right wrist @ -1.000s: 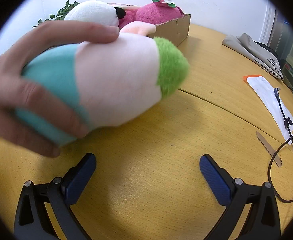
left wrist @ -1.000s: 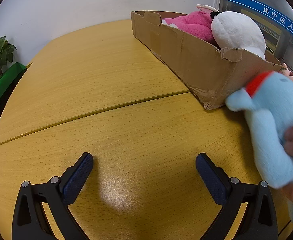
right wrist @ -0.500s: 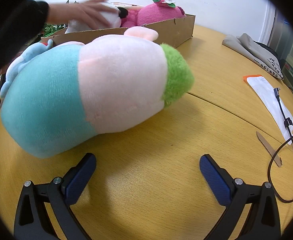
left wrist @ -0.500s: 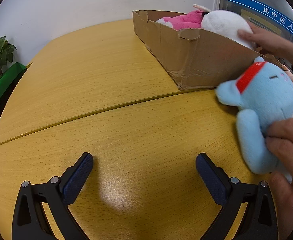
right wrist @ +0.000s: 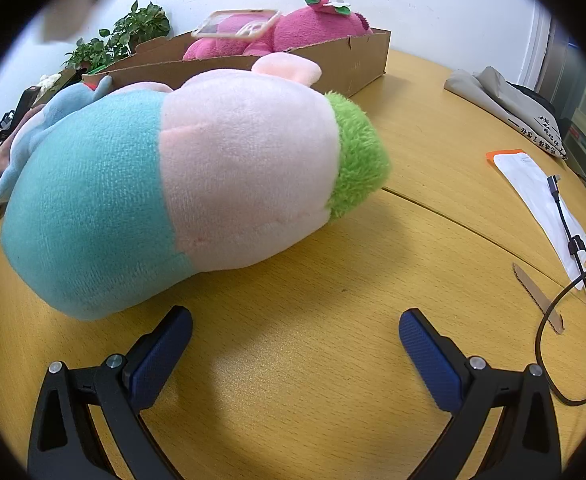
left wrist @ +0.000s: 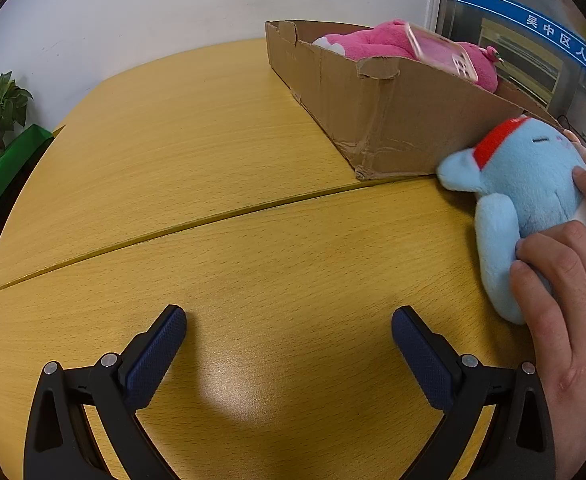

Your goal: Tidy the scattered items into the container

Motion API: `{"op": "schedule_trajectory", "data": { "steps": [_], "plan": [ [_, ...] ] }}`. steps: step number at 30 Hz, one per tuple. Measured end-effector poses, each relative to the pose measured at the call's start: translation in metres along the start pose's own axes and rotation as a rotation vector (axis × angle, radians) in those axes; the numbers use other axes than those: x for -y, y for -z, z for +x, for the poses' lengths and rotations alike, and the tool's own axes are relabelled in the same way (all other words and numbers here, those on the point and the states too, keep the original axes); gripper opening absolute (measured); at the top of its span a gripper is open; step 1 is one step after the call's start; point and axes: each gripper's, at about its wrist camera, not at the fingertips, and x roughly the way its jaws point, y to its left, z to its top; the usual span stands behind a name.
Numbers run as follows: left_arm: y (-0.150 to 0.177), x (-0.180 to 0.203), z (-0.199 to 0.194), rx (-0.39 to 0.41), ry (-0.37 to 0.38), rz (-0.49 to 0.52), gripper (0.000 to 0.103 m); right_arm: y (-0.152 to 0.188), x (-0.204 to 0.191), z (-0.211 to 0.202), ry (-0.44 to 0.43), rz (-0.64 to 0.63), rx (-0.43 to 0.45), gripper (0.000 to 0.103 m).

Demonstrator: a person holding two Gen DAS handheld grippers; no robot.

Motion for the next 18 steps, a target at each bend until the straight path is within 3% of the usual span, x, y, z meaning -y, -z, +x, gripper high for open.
{"op": "schedule_trajectory", "data": {
  "steps": [18],
  "plan": [
    [0.0003, -0.0002, 0.0001, 0.0, 0.001, 0.001, 0.103, -0.0001, -0.0003, 0.0001, -0.001, -0.001, 0.0, 0.103]
  ]
}}
